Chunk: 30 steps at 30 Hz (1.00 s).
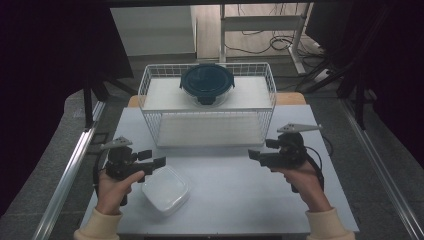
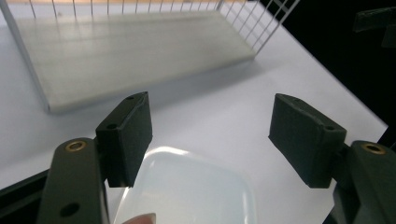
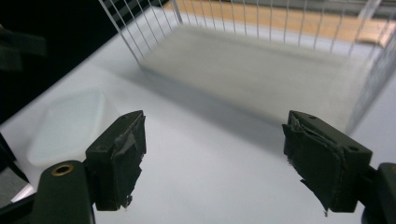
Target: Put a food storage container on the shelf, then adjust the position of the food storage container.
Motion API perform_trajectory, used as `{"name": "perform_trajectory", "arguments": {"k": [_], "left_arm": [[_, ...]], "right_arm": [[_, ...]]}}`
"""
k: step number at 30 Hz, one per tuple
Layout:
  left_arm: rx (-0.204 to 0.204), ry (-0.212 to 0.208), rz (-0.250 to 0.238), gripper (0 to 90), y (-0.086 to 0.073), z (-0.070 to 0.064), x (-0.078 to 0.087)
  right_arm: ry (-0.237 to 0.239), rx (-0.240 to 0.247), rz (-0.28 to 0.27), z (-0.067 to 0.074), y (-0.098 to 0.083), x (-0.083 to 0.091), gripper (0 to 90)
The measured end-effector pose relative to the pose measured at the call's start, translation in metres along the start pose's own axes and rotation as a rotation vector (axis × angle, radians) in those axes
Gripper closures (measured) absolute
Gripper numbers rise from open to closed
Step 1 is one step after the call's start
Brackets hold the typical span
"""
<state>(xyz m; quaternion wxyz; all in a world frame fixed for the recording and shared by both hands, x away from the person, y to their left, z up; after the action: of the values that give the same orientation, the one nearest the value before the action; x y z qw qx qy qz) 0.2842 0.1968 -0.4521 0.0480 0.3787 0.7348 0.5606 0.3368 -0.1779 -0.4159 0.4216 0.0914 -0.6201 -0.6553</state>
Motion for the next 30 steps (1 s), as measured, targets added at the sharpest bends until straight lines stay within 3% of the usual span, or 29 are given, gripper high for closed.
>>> {"name": "perform_trajectory", "arguments": {"k": [2,3,4,5,7,9,11,13,18,21,25,30], "left_arm": [[0.002,0.001,0.003,29.3,-0.004,0.001,0.001],[0.014,-0.003,0.002,29.2,-0.016,0.003,0.003],[0.014,-0.003,0.002,29.1,-0.016,0.003,0.003],[0.019,0.013,0.013,29.2,-0.026,0.006,0.004],[0.008,0.01,0.044,29.0,-0.033,0.009,0.004],[0.04,0.009,0.033,29.2,-0.037,0.013,0.008],[0.033,0.021,0.038,29.2,-0.039,0.015,0.01],[0.019,0.045,0.043,29.2,-0.04,0.018,0.013],[0.022,0.05,0.046,29.0,-0.041,0.02,0.013],[0.003,0.054,0.058,29.0,-0.042,0.014,0.011],[-0.038,0.045,0.039,28.0,-0.035,0.003,0.02],[-0.038,0.03,0.041,27.6,-0.034,0.001,0.021]], "right_arm": [[-0.001,-0.009,0.003,-0.001,-0.008,0.001,21.2],[-0.006,-0.023,0.009,-0.004,-0.022,0.002,21.5],[-0.006,-0.023,0.009,-0.004,-0.022,0.002,21.5],[-0.01,-0.048,0.01,-0.006,-0.033,0.003,21.6],[-0.012,-0.047,0.013,-0.007,-0.042,0.003,21.6],[-0.023,-0.041,0.013,-0.007,-0.049,0.004,21.8],[-0.019,-0.052,0.028,-0.006,-0.058,0.003,21.9],[-0.024,-0.033,0.044,-0.005,-0.064,0.003,22.0],[-0.025,-0.015,0.072,-0.004,-0.073,0.0,22.2],[-0.023,-0.017,0.079,-0.002,-0.077,-0.001,22.5],[-0.024,-0.006,0.074,0.004,-0.079,0.003,22.5],[-0.033,-0.006,0.072,0.007,-0.081,0.007,22.5]]}}
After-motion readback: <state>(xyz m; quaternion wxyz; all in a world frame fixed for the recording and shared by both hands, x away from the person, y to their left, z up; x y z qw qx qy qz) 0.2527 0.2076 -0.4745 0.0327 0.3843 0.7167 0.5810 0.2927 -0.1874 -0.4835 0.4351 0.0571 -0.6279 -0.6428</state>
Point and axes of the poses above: each handheld gripper's, and its own axes: x roughly backward along the jaws, y roughly out of its top, z roughly to its left, the point moved 5 cm from there along -x, roughly forward along the jaws, and after that the axes turned 13 degrees about -z, right-handed, at the moved point
